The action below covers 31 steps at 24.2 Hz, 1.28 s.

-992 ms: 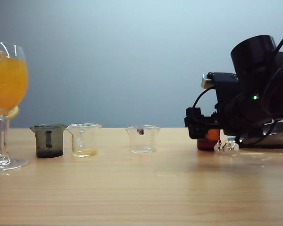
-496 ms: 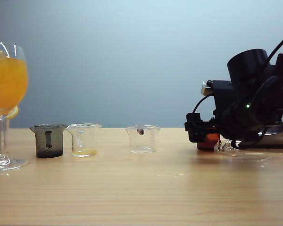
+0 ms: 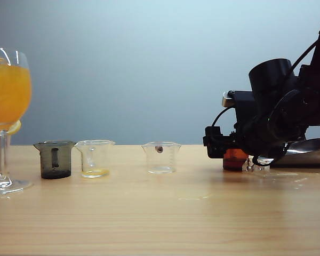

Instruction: Pick up the fourth measuring cup from the left, pour the grenadine inside into the goblet, and finally put the measuring cup back in its original place.

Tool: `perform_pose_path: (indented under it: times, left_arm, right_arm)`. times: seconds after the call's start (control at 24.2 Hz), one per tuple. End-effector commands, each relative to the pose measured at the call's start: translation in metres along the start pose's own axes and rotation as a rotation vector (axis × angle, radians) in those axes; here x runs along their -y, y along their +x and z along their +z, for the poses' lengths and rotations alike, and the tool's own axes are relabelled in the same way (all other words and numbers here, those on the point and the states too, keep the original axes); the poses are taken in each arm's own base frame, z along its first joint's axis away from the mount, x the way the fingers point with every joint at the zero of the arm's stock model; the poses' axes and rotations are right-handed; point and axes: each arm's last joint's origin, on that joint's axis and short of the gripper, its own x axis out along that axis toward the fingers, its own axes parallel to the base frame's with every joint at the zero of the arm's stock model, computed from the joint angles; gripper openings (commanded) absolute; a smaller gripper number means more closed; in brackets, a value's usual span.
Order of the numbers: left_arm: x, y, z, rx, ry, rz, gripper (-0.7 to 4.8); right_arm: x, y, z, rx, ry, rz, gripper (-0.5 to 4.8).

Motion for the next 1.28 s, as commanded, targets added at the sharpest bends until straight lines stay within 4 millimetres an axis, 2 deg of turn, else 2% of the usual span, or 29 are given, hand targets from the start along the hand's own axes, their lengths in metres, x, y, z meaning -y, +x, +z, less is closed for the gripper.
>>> perform_pose_path:
  times: [0.04, 0.25, 0.66, 0.7, 0.74, 0.83, 0.91, 1.07, 1.12, 1.28]
  left_arm:
    - [0.0007, -0.0008, 0.0028, 0.023, -0.003, -0.009, -0.05]
    - [0.0007, -0.0008, 0.0028, 0.023, -0.003, -0.009, -0.05]
    - [0.0007, -0.0008, 0.0027, 0.023, -0.003, -0.009, -0.05]
    - [0.0007, -0.0008, 0.0027, 0.022, -0.003, -0.009, -0.05]
    - [0.0007, -0.0008, 0.0026, 0.021, -0.003, -0.009, -0.05]
    - [0.0007, -0.0008, 0.0026, 0.021, -0.003, -0.009, -0.05]
    - [0.0007, -0.0005, 0.0026, 0.021, -0.003, -0.009, -0.05]
    - [0.0007, -0.0005, 0.0025, 0.02, -0.003, -0.008, -0.05]
    - [0.0006, -0.0005, 0.0024, 0.019, -0.003, -0.008, -0.05]
    - [0.0004, -0.0005, 0.0014, 0.008, -0.003, -0.006, -0.05]
  right_arm:
    - [0.0006, 0.0, 0.0004, -0.01, 0.0, -0.004, 4.79]
    - [0.0009, 0.0, -0.0002, -0.016, 0.061, -0.013, 4.79]
    - [0.0029, 0.0014, -0.0036, -0.027, 0.061, -0.013, 4.79]
    - [0.0029, 0.0014, -0.0035, -0.026, 0.061, -0.013, 4.53]
    - [0.0029, 0.0014, -0.0037, -0.027, 0.061, -0.013, 3.91]
    - [0.0029, 0.0014, -0.0037, -0.027, 0.061, -0.013, 3.12]
    - [0.0029, 0.0014, -0.0035, -0.026, 0.061, -0.013, 1.85]
    - [0.0028, 0.0014, -0.003, -0.021, 0.062, -0.012, 0.09]
    - [0.0028, 0.0014, -0.0026, -0.018, 0.062, -0.011, -0.08]
    - [0.0025, 0.001, 0.0011, 0.01, 0.066, -0.007, -0.06]
